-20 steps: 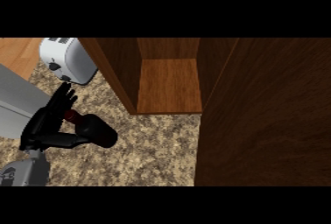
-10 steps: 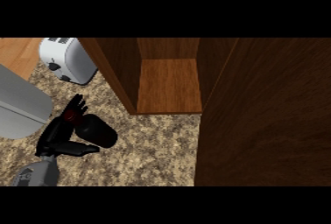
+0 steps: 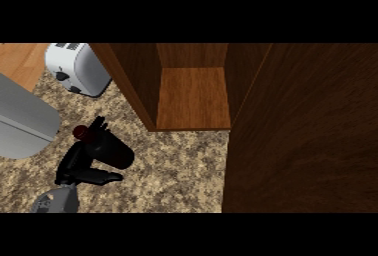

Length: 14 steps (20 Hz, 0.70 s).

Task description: Pick up the wine, place it into the cabinet and close the cabinet

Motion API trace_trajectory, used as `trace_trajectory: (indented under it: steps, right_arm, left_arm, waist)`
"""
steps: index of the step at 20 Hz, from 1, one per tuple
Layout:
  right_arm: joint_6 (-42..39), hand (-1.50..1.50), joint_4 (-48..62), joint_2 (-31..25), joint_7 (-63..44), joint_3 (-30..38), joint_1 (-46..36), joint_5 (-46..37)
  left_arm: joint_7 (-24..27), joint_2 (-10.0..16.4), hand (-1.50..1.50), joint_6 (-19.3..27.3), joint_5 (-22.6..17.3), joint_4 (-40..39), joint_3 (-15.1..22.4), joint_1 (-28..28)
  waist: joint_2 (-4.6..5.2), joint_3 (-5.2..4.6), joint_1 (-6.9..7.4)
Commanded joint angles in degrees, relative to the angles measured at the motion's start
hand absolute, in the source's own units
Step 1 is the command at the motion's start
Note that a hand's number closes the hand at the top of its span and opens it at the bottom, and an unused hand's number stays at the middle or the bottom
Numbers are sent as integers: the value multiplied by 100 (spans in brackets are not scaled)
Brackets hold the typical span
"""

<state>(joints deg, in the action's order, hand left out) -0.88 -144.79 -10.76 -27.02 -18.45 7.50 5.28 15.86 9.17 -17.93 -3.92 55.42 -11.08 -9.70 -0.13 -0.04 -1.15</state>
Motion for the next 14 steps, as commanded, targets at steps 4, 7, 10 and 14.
trace_trajectory:
  steps: [4,7,10,14]
  right_arm:
    - [45,-150,-1516,-111,-588,-9,385,367]
    - [169,-150,-1093,127,-435,-407,153,-3]
    - [-24,-150,-1205,-105,-348,146,271,471]
    - [216,-150,-1280,62,-649,-167,148,158]
  left_arm:
    - [400,-31,-150,-124,-237,-651,-265,-155]
    - [419,-272,-150,-9,-419,-912,-376,-461]
    - [703,-284,-150,-376,-661,-1231,-537,-240]
    - [350,-211,-150,-490,-932,-1237,-666,-517]
  waist:
    - [-1,-2,3]
    - [4,-3,21]
    - [7,-1,2]
    - [-4,0,47]
